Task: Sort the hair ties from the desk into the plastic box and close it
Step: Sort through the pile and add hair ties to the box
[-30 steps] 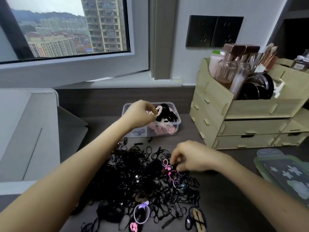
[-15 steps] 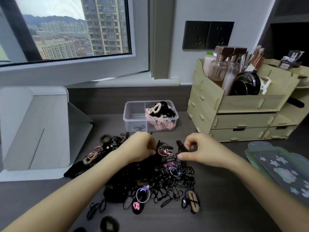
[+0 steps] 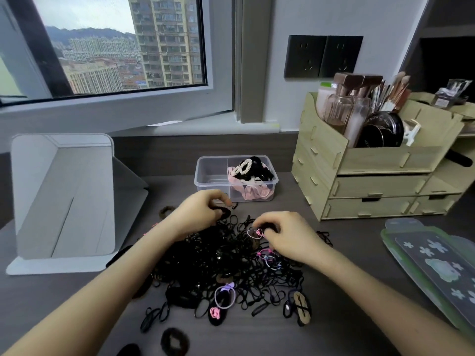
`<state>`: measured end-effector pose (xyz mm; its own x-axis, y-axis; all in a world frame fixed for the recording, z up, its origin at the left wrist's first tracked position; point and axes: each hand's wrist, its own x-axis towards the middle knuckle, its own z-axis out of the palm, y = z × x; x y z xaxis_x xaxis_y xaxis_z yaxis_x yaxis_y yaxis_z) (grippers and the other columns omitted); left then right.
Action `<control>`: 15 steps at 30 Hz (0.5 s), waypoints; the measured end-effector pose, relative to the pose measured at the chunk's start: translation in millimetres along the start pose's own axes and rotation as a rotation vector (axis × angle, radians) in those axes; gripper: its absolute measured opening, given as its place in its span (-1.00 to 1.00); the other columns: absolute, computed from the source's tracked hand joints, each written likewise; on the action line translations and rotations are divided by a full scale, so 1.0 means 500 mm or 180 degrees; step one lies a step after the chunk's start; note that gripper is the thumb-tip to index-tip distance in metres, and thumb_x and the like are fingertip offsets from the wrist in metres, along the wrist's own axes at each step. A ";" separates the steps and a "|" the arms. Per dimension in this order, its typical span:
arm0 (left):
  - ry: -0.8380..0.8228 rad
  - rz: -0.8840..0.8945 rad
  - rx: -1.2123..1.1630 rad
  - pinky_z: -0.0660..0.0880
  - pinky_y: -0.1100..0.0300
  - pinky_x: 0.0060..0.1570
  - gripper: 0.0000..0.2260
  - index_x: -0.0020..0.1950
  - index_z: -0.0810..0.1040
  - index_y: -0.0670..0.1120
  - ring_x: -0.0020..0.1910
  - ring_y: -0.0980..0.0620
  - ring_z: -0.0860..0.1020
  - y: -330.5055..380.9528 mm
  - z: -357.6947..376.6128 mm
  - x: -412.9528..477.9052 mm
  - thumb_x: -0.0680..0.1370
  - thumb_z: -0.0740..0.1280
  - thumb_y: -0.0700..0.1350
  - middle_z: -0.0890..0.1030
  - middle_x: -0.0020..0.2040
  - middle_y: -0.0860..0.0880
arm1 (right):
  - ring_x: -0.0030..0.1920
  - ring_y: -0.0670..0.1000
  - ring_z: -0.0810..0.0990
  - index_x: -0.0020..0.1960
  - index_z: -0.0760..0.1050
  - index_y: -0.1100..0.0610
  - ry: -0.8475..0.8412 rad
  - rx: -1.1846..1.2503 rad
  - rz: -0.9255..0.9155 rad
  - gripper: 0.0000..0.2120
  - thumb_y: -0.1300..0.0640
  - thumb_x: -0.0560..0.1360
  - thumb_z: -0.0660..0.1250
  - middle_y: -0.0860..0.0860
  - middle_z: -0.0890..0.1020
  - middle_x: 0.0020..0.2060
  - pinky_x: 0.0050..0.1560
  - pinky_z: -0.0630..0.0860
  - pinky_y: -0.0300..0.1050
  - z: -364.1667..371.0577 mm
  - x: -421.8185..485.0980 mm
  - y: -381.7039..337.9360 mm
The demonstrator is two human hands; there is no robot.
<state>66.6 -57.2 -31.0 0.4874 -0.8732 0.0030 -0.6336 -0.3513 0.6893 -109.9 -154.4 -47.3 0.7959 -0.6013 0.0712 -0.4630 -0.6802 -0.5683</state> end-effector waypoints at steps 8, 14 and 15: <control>0.0253 -0.0089 0.0398 0.37 0.28 -0.21 -0.80 -0.15 0.67 -0.07 -0.27 0.10 0.48 -0.004 -0.003 -0.017 0.46 0.24 -0.24 0.60 -0.26 0.05 | 0.05 0.08 0.58 0.03 0.55 0.04 -0.0036 -0.1553 -0.0072 -0.72 -0.13 0.46 0.29 -0.02 0.64 -0.05 -0.09 0.39 -0.12 0.051 0.018 -0.011; 0.0072 0.0345 0.1027 0.48 0.20 -0.02 -0.82 -0.04 0.68 -0.08 -0.03 -0.03 0.59 0.012 0.041 -0.022 0.47 0.33 -0.05 0.68 -0.05 -0.05 | 0.02 0.02 0.57 -0.06 0.57 -0.05 0.0117 -0.1267 -0.0025 -0.85 -0.02 0.43 0.28 -0.09 0.62 -0.16 -0.15 0.33 -0.15 0.045 0.019 -0.009; 0.0090 0.0373 0.1000 0.47 0.19 -0.04 -0.81 -0.03 0.67 -0.07 -0.03 -0.03 0.59 0.015 0.046 -0.019 0.48 0.32 -0.04 0.68 -0.05 -0.06 | -0.02 -0.02 0.57 -0.09 0.57 -0.07 0.0152 -0.1167 0.0013 -0.87 -0.03 0.43 0.29 -0.12 0.59 -0.22 -0.16 0.33 -0.17 0.038 0.016 -0.008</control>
<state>43.1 -59.3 -42.5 0.4140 -0.9056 0.0919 -0.8384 -0.3400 0.4260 -94.4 -148.6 -59.8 0.7785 -0.6174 0.1127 -0.5822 -0.7775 -0.2379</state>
